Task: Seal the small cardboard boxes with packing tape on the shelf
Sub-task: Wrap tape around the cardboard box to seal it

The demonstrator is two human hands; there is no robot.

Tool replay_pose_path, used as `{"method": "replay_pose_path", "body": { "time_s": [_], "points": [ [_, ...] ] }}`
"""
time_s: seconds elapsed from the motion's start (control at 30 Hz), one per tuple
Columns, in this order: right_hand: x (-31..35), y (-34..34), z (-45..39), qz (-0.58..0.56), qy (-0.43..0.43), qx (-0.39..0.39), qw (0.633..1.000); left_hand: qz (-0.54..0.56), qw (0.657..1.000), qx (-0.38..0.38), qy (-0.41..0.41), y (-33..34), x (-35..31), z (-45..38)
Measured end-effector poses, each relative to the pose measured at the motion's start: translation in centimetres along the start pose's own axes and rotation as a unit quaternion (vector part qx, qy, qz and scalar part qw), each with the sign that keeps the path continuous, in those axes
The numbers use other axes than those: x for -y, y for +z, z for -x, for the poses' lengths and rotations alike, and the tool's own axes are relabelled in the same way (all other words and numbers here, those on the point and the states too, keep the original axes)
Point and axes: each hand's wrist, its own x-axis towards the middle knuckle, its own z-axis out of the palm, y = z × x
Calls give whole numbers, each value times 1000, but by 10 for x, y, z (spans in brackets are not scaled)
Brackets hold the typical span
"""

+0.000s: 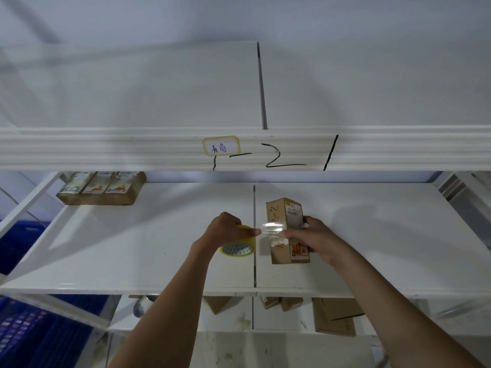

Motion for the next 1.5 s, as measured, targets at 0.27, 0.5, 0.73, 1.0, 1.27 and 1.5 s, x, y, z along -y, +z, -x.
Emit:
{"method": "replay_pose_path", "body": {
  "time_s": [0.27, 0.5, 0.73, 1.0, 1.27, 1.5],
  "points": [
    [-6, -5, 5, -70, 7, 37, 997, 28, 999, 33, 14, -1, -4, -1],
    [-4, 5, 13, -175, 14, 130, 976, 91, 990, 100, 37, 0, -11, 2],
    [6, 13, 12, -62, 50, 139, 987, 65, 992, 100, 37, 6, -1, 7],
    [-4, 33, -3, 89, 10, 14, 996, -44, 997, 20, 53, 18, -23, 3],
    [-11, 25, 2, 6, 21, -67, 998, 58, 994, 75, 59, 2, -5, 1],
    [-10, 19, 6, -36, 38, -36, 998, -40, 999, 18, 29, 5, 4, 1]
  ]
}}
